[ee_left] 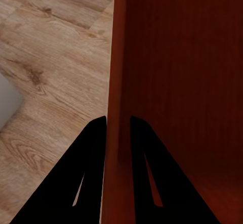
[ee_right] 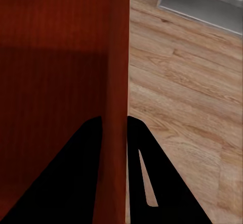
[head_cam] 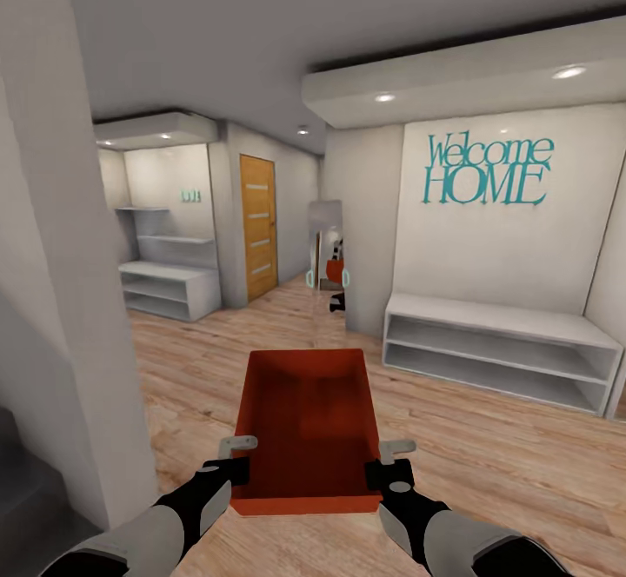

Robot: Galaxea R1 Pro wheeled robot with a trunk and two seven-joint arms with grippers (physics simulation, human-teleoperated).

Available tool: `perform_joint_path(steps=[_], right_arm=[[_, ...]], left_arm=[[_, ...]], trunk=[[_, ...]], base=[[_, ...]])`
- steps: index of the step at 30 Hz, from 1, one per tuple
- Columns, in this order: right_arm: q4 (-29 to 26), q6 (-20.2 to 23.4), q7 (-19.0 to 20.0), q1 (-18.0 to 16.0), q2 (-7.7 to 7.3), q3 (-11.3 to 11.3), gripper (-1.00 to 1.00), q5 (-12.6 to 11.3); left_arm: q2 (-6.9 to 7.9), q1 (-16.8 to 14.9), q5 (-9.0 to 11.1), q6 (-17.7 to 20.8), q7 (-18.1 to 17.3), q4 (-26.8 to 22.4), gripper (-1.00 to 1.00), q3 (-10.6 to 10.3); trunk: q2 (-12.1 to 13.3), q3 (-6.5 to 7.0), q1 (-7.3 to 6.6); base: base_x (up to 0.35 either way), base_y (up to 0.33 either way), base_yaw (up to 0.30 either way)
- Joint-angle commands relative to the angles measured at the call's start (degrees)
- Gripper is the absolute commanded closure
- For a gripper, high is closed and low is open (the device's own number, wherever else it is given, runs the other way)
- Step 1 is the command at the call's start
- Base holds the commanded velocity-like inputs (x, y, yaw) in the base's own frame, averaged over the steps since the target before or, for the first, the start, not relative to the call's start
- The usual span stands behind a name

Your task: Move the two storage containers from the living room to the garage. In the garage, place one container on the floor and stack the other container on top of it (either order is fine).

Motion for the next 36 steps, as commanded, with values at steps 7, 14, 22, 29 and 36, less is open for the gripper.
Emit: perform_joint_path(steps=[7,14,22,29,36], right_arm=[[0.08,0.06,0.35,0.00,0.03,-2.37,1.00,-0.19],[0.08,0.08,0.36,0.00,0.03,-2.37,1.00,-0.19],[0.08,0.09,0.40,-0.01,0.03,-2.37,1.00,-0.19],[0.08,0.10,0.40,-0.01,0.03,-2.37,1.00,-0.19],[0.08,0.13,0.40,-0.01,0.03,-2.39,1.00,-0.19]], left_arm=[[4.19,-0.08,-0.71,-0.09,0.71,-0.35,1.00,3.36],[4.19,-0.10,-0.71,-0.09,0.71,-0.35,1.00,3.36],[4.19,-0.06,-0.71,-0.09,0.71,-0.35,1.00,3.36],[4.19,-0.06,-0.71,-0.09,0.71,-0.35,1.00,3.36],[4.19,-0.07,-0.71,-0.09,0.71,-0.35,1.00,3.36]], trunk=[[-0.05,-0.08,0.04],[-0.05,-0.08,0.04],[-0.05,-0.08,0.04],[-0.05,-0.08,0.04],[-0.05,-0.08,0.04]], base=[[0.325,0.000,0.000],[0.325,0.000,0.022],[0.325,0.000,0.216],[0.325,0.000,0.030],[0.325,0.000,0.002]])
